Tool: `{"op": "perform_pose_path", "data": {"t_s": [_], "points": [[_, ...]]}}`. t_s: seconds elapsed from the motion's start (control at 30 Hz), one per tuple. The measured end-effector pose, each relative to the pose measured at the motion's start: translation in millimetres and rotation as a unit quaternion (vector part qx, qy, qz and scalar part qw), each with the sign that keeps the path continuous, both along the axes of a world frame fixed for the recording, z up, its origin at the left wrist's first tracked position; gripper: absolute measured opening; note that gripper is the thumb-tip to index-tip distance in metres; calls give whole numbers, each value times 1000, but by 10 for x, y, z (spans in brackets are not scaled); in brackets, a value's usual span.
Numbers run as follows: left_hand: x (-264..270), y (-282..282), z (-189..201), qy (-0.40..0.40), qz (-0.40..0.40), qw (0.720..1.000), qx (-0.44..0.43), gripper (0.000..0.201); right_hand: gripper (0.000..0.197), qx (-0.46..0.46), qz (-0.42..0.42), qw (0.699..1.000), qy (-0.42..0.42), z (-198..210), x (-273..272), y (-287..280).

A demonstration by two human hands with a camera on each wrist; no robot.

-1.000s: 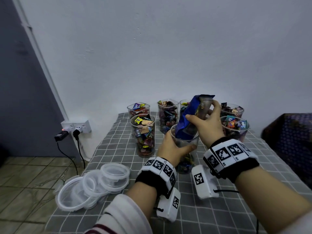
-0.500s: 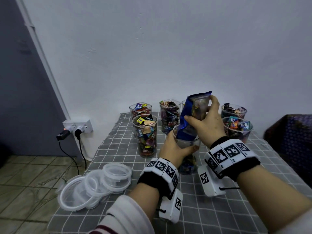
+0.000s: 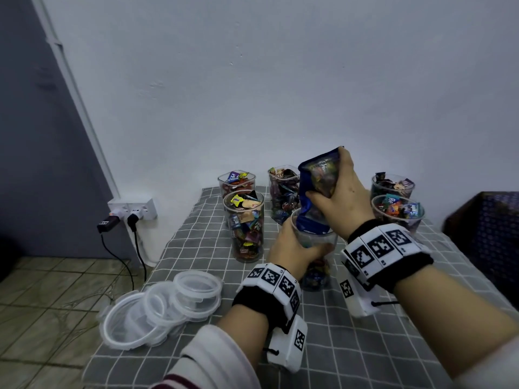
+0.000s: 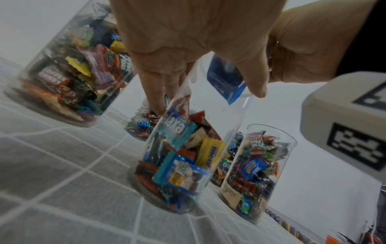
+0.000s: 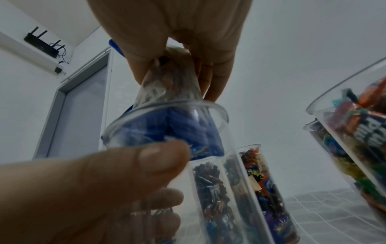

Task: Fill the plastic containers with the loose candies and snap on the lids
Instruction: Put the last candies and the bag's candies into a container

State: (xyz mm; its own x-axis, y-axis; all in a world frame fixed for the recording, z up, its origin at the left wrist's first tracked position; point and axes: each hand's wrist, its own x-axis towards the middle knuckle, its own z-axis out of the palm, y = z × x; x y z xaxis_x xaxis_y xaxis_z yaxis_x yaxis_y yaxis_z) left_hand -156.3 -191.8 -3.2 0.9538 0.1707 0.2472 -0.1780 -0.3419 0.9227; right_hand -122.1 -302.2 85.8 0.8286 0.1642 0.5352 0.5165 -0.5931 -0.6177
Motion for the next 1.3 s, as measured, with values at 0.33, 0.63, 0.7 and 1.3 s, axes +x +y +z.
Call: {"op": "perform_pose_path", "data": {"t_s": [0.33, 0.63, 0.7, 1.3], "points": [[-25, -2, 11, 19, 13, 1000, 14, 69, 91, -39, 76, 995, 48, 44, 16, 19], [45, -15, -62, 33, 9, 999, -26, 81, 75, 83, 129, 977, 148, -105, 1, 56], [34, -16, -52, 32, 10, 999, -34, 80, 76, 57, 124, 983, 125, -110, -17, 62], [3, -8, -54, 25, 8, 1000, -6, 80, 107, 81, 110, 985, 104, -171, 49, -13]]}}
